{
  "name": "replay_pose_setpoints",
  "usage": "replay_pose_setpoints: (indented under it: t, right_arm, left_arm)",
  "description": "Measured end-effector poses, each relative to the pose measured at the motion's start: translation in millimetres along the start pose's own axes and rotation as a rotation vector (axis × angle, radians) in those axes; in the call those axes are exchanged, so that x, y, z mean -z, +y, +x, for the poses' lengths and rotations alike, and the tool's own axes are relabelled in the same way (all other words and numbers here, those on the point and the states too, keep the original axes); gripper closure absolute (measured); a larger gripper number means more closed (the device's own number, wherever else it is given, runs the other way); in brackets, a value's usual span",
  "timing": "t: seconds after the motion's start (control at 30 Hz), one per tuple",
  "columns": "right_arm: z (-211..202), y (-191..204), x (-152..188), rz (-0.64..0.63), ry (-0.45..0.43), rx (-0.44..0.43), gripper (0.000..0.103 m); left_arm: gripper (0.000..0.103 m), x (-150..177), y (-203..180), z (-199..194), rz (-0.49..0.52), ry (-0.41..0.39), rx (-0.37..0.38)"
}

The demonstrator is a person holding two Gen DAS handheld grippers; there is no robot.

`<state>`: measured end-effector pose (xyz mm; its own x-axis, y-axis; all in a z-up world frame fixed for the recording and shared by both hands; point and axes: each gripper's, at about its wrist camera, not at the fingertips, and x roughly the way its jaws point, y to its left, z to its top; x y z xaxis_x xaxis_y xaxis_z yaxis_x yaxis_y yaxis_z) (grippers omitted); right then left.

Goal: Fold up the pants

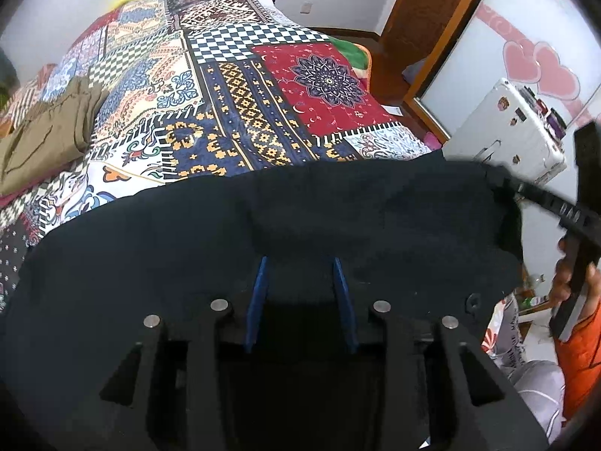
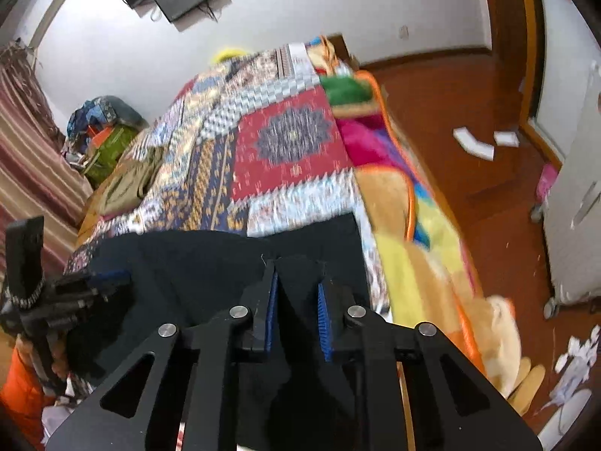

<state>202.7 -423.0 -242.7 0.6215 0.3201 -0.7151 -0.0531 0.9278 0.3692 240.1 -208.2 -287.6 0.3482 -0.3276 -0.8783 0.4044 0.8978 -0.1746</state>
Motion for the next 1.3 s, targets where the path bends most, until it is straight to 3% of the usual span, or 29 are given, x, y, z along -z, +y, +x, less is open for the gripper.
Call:
replay_pose_setpoints:
  t: [0.13, 0.23, 0.33, 0.5, 0.93, 1.2, 1.3]
  right_arm:
    - [-9, 8, -17, -0.041, -0.075, 0.021, 0.090]
    - [0, 7, -24, -0.058, -0.077, 0.047, 0.090]
    - [28, 1, -27, -0.065, -0.023, 0.093, 0.090]
    - [47, -15, -17, -0.011, 0.058, 0.097, 0.085]
    - [-29, -23, 12, -0.044, 0.041, 0.132, 0.083]
    - [-27, -1, 51, -0.137, 0.119, 0.118, 0.075]
    - [-21, 2, 60, -0.163, 0.151, 0.112, 0.059]
  left_arm:
    - [0.063, 0, 1, 1, -0.001, 0.001, 0.008]
    - [0.057, 1, -2, 1, 0.000, -0.001, 0.018]
    - [0.054, 2, -9, 1, 0.031, -0.004, -0.006]
    - [0.049, 4, -14, 2, 0.061, -0.003, -0.023]
    - [0.048, 13, -14, -27, -0.012, -0.003, 0.014]
    - [0.038, 45, -17, -52, -0.025, -0.010, -0.028]
    - [0.032, 58, -11, -60, -0.050, -0.005, -0.037]
